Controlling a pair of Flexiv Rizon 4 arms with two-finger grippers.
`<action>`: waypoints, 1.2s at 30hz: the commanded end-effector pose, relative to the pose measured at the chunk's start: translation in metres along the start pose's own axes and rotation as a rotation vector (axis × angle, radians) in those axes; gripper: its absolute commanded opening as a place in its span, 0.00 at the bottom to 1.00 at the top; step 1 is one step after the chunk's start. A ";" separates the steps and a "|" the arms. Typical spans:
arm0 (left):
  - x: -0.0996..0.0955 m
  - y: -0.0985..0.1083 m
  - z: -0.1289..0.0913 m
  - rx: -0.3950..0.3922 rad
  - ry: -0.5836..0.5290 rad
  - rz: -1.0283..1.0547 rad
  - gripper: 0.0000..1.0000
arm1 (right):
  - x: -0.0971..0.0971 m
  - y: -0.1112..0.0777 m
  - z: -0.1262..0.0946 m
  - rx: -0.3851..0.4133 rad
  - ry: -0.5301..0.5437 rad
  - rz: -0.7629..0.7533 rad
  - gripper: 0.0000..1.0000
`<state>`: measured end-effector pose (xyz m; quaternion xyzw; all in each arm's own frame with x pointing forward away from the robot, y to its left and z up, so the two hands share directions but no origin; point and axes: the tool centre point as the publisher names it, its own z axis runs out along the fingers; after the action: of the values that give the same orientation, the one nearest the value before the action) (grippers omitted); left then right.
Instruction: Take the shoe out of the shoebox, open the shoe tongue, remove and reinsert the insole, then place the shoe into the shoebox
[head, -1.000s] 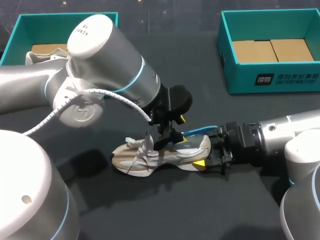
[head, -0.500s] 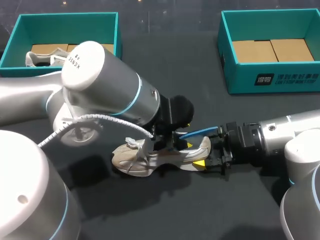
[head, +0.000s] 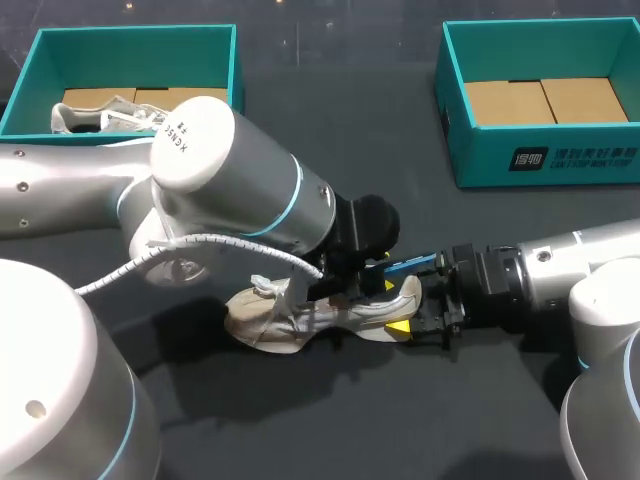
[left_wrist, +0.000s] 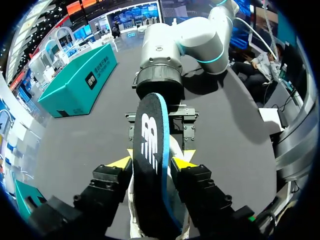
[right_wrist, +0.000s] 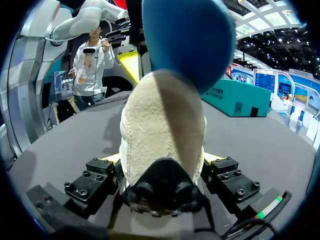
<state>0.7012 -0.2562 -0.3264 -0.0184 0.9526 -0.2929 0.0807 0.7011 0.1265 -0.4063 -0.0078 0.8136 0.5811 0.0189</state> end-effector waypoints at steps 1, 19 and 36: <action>-0.002 -0.002 0.011 0.000 0.004 -0.003 0.44 | 0.002 0.001 0.000 0.004 -0.001 -0.001 0.00; -0.016 -0.015 -0.005 0.052 0.154 -0.029 0.00 | 0.002 0.001 0.000 0.004 -0.001 -0.001 0.00; 0.000 -0.082 -0.078 0.166 0.386 0.037 0.00 | 0.002 0.001 0.000 0.004 -0.001 -0.001 0.00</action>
<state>0.6851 -0.2877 -0.2238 0.0594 0.9224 -0.3704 -0.0924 0.7011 0.1265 -0.4063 -0.0078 0.8136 0.5811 0.0189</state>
